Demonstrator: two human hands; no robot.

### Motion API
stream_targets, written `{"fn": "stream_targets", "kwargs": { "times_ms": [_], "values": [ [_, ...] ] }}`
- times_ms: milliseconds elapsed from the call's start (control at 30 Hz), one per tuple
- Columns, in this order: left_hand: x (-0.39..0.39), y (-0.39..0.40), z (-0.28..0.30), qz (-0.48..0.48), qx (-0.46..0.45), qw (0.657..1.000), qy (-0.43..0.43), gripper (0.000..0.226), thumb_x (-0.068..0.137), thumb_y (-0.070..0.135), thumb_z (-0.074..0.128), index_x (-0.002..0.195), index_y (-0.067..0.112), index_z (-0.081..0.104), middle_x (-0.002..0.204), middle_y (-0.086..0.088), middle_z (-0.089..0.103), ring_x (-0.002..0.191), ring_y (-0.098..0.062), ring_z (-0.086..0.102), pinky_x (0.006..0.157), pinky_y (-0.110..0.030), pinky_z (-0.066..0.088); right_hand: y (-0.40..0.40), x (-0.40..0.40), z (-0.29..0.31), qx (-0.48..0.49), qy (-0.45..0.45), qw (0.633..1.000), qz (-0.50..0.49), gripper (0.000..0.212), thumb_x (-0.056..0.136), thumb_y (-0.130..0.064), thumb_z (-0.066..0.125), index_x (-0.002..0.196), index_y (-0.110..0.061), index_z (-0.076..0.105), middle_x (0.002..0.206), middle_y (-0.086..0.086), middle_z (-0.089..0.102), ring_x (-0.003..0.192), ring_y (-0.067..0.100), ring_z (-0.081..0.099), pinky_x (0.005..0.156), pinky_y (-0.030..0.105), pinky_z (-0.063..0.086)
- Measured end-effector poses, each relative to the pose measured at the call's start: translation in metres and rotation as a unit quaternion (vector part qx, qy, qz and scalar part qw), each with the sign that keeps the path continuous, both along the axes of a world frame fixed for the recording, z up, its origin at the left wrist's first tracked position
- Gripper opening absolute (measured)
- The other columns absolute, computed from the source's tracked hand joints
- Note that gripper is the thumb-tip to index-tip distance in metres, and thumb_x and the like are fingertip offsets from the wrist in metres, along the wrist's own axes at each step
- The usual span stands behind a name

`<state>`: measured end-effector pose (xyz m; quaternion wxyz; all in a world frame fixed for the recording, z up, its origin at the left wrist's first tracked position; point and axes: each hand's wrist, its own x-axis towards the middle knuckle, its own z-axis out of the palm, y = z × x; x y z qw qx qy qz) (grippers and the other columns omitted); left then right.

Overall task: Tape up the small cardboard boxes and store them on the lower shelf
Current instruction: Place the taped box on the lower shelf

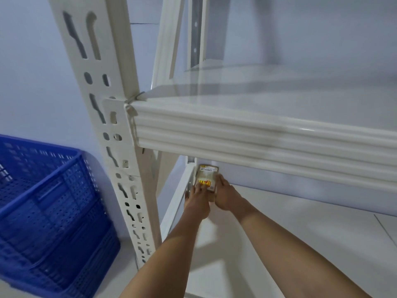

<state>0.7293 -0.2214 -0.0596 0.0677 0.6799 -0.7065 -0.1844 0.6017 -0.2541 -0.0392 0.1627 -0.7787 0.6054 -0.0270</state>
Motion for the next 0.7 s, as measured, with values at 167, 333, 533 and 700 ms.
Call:
{"fn": "stream_targets", "kwargs": {
  "times_ms": [167,333,533,700],
  "values": [
    [-0.025,0.029,0.008,-0.025,0.009,0.999,-0.032,0.074,0.099,0.011,0.038,0.161,0.013,-0.002,0.170,-0.004,-0.005,0.156,-0.026,-0.007,0.124,-0.055,0.000,0.041,-0.037,0.007,0.029,0.023,0.998,-0.051,0.070,0.107,-0.020,0.036,0.160,-0.006,-0.008,0.169,0.009,-0.010,0.156,0.028,0.004,0.126,0.041,0.011],
    [-0.091,0.063,0.035,-0.106,0.057,0.992,-0.040,0.067,0.105,0.019,0.034,0.162,0.016,-0.002,0.170,-0.001,-0.003,0.156,-0.024,-0.005,0.124,-0.057,0.000,0.105,-0.099,0.020,0.045,0.053,0.989,-0.129,0.069,0.109,-0.026,0.035,0.160,-0.005,-0.006,0.170,0.011,-0.005,0.157,0.025,0.003,0.127,0.041,0.009],
    [-0.187,0.113,0.067,-0.203,0.022,0.978,-0.036,0.063,0.106,0.030,0.034,0.162,0.015,0.008,0.169,-0.004,0.008,0.156,-0.024,0.005,0.122,-0.058,0.006,0.181,-0.197,0.044,0.030,0.062,0.973,-0.222,0.066,0.109,-0.029,0.034,0.161,-0.007,0.000,0.169,0.013,0.001,0.156,0.026,0.007,0.126,0.044,0.009],
    [-0.280,0.164,0.084,-0.266,0.021,0.962,-0.050,0.062,0.108,0.035,0.028,0.162,0.015,0.005,0.170,-0.002,0.004,0.156,-0.024,0.002,0.123,-0.058,0.005,0.255,-0.291,0.059,0.013,0.068,0.955,-0.288,0.064,0.110,-0.030,0.032,0.162,-0.009,0.001,0.170,0.011,0.000,0.156,0.026,0.007,0.126,0.044,0.008]
  ]
}}
